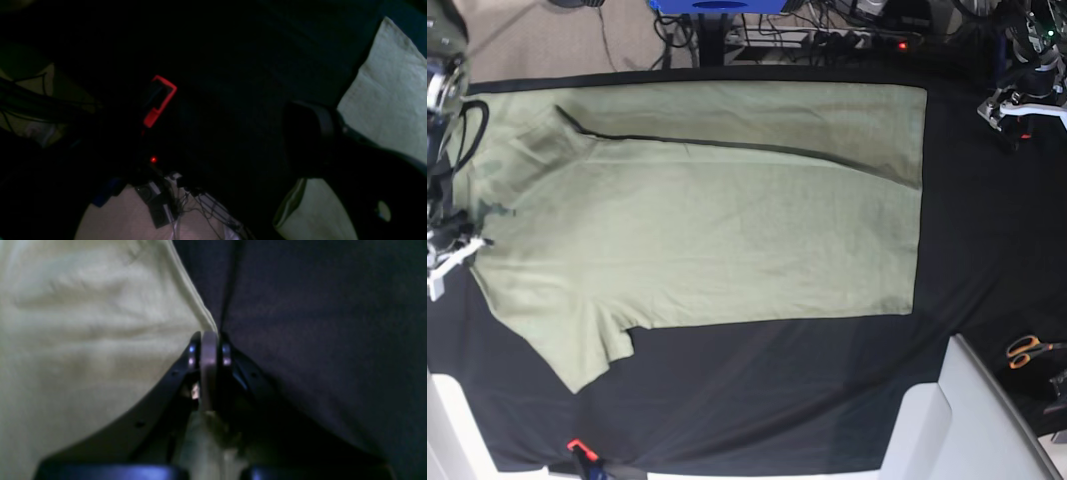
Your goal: Fold the T-shirt properly
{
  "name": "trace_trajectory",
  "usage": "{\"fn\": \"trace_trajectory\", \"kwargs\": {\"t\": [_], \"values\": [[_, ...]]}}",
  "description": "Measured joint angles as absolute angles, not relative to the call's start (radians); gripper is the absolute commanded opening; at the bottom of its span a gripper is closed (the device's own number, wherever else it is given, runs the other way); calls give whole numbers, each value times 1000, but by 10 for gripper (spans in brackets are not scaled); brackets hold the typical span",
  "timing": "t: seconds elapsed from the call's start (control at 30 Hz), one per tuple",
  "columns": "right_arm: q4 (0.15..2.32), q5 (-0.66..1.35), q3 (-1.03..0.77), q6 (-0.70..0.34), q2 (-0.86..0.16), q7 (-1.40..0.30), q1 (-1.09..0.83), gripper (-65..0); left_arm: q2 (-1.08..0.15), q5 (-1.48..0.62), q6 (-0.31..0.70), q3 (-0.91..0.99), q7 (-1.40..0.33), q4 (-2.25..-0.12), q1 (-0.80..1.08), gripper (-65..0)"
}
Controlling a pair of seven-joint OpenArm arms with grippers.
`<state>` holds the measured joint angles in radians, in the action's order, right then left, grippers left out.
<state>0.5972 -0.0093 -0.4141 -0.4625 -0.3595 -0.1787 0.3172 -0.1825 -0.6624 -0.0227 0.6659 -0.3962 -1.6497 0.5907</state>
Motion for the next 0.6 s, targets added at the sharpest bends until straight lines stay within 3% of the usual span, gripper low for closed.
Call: {"fn": "trace_trajectory", "kwargs": {"t": [0.6], "values": [[1276, -6, -419, -468, -214, -570, 3, -650, -183, -662, -22, 585, -396, -1649, 549, 0]]}}
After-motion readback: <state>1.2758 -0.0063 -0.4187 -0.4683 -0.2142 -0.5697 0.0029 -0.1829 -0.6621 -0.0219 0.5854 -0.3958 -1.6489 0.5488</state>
